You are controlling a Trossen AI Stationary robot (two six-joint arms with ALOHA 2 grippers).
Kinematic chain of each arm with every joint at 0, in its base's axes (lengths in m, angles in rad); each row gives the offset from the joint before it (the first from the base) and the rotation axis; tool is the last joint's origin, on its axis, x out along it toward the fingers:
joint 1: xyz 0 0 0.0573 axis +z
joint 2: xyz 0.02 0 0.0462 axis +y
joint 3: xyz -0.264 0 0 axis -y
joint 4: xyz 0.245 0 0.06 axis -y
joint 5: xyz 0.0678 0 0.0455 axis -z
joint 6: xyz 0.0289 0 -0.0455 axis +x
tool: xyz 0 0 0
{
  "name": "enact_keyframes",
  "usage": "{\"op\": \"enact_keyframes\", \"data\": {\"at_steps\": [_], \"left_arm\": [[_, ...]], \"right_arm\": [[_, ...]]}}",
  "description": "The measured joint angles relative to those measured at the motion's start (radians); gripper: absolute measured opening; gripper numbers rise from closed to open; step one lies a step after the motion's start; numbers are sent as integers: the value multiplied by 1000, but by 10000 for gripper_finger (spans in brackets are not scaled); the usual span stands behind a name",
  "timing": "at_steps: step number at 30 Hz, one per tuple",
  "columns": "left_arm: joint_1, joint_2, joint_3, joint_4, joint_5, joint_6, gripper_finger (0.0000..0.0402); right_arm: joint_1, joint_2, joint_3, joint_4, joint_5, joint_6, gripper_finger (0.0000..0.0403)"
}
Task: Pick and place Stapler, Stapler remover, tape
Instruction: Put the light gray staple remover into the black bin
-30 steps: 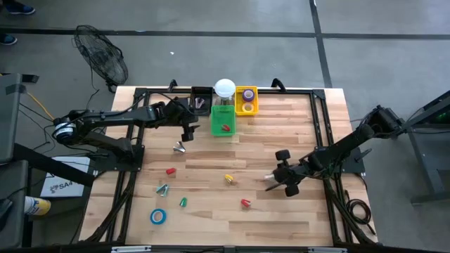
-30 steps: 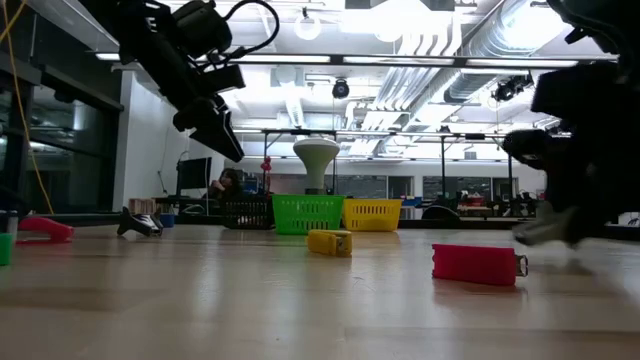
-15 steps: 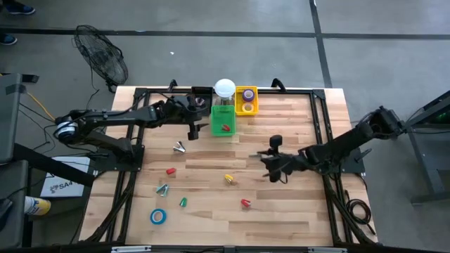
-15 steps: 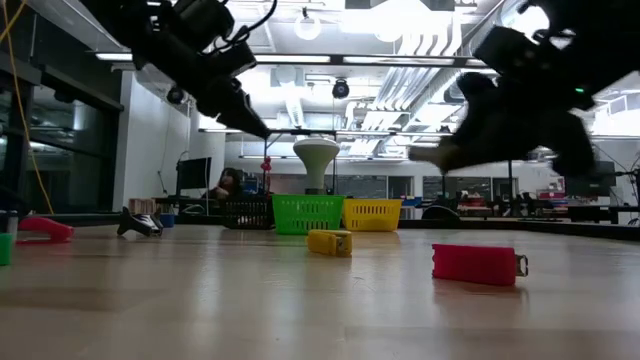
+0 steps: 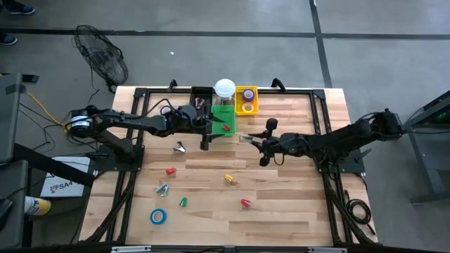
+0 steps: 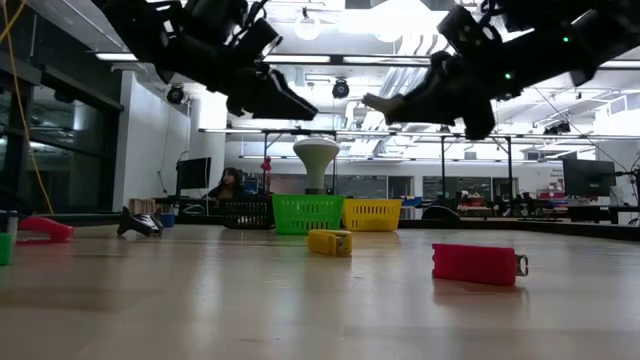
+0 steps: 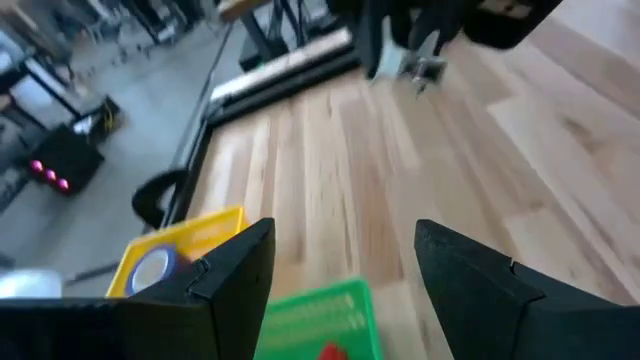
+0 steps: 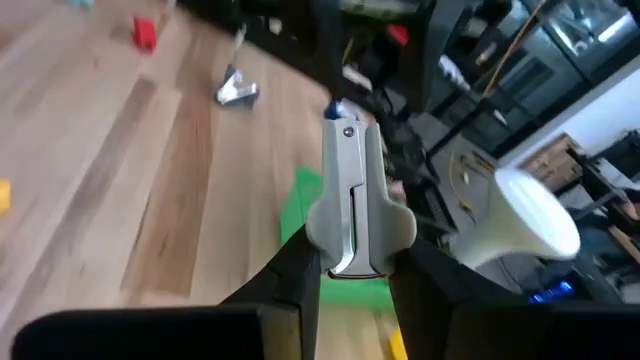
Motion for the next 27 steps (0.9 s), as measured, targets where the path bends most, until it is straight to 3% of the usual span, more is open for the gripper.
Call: {"op": "enact_keyframes", "data": {"at_steps": [11, 15, 27], "left_arm": [[-62, 103, 1, 290, -4, 21, 236], [-62, 152, 12, 355, -1, 8, 236], [-61, 182, 37, 313, 31, 14, 236]], "right_arm": [[-111, 3, 0, 95, -212, 0, 84], [-116, 56, 0, 156, -226, -1, 84], [-129, 212, 28, 294, -214, -18, 84]]}}
